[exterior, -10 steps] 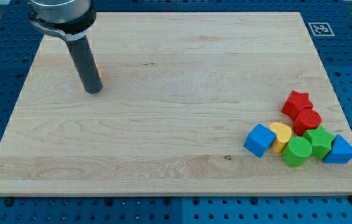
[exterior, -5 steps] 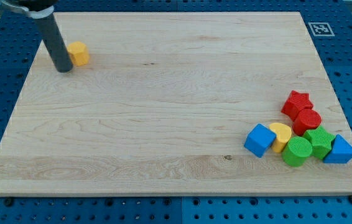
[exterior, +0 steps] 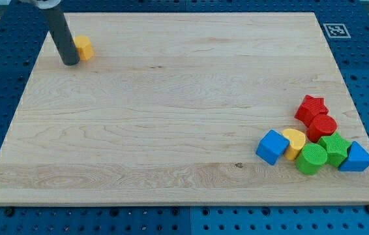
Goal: Move the yellow hexagon to the top left
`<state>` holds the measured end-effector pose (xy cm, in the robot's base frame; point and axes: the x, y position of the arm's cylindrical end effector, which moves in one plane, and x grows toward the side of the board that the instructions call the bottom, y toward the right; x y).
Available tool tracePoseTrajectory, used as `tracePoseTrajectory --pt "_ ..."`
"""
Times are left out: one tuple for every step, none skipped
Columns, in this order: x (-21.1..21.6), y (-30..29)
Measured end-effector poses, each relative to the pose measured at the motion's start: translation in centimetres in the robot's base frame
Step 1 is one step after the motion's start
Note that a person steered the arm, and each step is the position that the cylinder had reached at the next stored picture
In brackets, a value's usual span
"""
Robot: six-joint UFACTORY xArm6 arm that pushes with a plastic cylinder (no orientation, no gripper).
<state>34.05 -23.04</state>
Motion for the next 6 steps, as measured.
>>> tracePoseTrajectory --pt "-0.5 -0.2" --pt "-0.5 -0.2" --pt "-0.5 -0.1" --pt "0.3 0.5" --pt "0.8 1.2" --pt "0.5 1.2"
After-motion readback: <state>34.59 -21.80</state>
